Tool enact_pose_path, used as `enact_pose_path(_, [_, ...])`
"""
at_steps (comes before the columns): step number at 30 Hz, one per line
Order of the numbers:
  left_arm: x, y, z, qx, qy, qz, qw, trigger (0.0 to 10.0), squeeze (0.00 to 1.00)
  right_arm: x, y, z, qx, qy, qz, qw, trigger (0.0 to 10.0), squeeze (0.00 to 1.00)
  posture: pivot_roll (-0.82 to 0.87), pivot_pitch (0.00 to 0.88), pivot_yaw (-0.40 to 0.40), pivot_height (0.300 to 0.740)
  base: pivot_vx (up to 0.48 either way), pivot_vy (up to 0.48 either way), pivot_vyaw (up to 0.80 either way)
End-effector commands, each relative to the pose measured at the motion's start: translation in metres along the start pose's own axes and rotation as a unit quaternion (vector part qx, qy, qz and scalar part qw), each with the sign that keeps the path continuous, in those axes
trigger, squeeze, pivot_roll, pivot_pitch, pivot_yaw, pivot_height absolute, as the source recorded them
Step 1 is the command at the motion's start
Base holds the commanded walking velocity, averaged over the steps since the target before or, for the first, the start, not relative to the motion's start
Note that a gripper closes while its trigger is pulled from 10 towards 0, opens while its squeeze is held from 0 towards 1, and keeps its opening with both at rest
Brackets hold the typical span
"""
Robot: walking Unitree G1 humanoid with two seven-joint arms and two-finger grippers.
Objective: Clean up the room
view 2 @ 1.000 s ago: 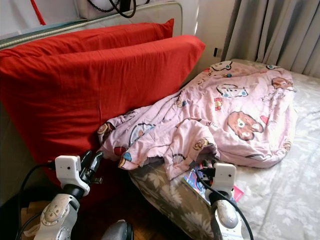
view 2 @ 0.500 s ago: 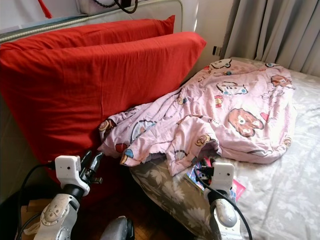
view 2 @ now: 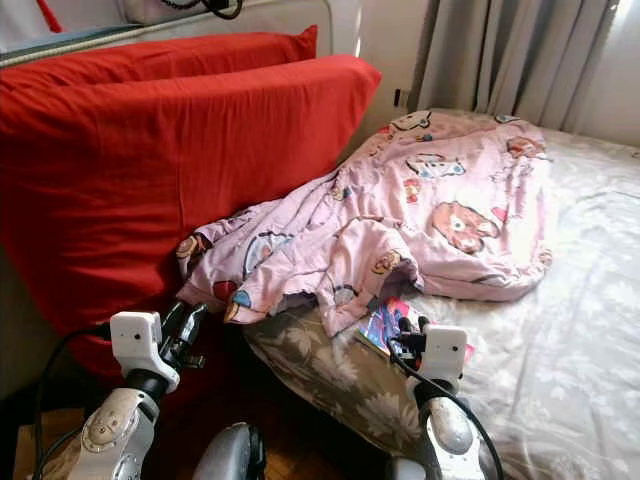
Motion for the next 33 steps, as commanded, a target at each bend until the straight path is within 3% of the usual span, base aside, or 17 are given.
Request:
enact_pose_path(1, [0.0012, -0.0015, 0.0003, -0.006, -0.001, -0.001, 1.000, 10.0, 0.00, -0.0006, -0.0015, -0.0001, 0.001, 0.002, -0.002, 1.000, 10.0, 0.00, 0.00, 0.000, 0.042, 0.600, 0.000, 0.000, 0.00])
enact_pose_path(4, [0.0012, -0.0018, -0.0008, -0.006, -0.003, -0.002, 1.000, 10.0, 0.00, -0.0052, -0.0031, -0.0004, 0.001, 0.010, -0.021, 1.000, 10.0, 0.00, 0.00, 0.000, 0.042, 0.600, 0.000, 0.000, 0.00])
enact_pose_path(9, [0.0018, -0.0019, -0.0021, -0.005, -0.004, -0.001, 1.000, 10.0, 0.00, -0.0023, -0.0027, -0.0018, 0.007, 0.001, -0.006, 1.000, 10.0, 0.00, 0.00, 0.000, 0.042, 0.577, 0.000, 0.000, 0.00])
enact_pose_path(33, [0.0002, -0.0021, -0.0010, -0.008, -0.001, -0.008, 1.000, 10.0, 0.00, -0.0062, -0.0017, -0.0067, 0.029, 0.016, -0.015, 0.999, 10.0, 0.00, 0.00, 0.000, 0.045, 0.577, 0.000, 0.000, 0.02])
Point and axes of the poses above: a point about 5 cm out from each wrist's last joint towards the gripper, its own y axis pointing back from the gripper into the wrist, its own x axis along the axis of the wrist's last joint, z = x × y, the point moved 2 cm from there along -y, pointing out of the wrist towards the gripper, and after that the axes turned 8 degrees about -y, right-handed, at the moved point
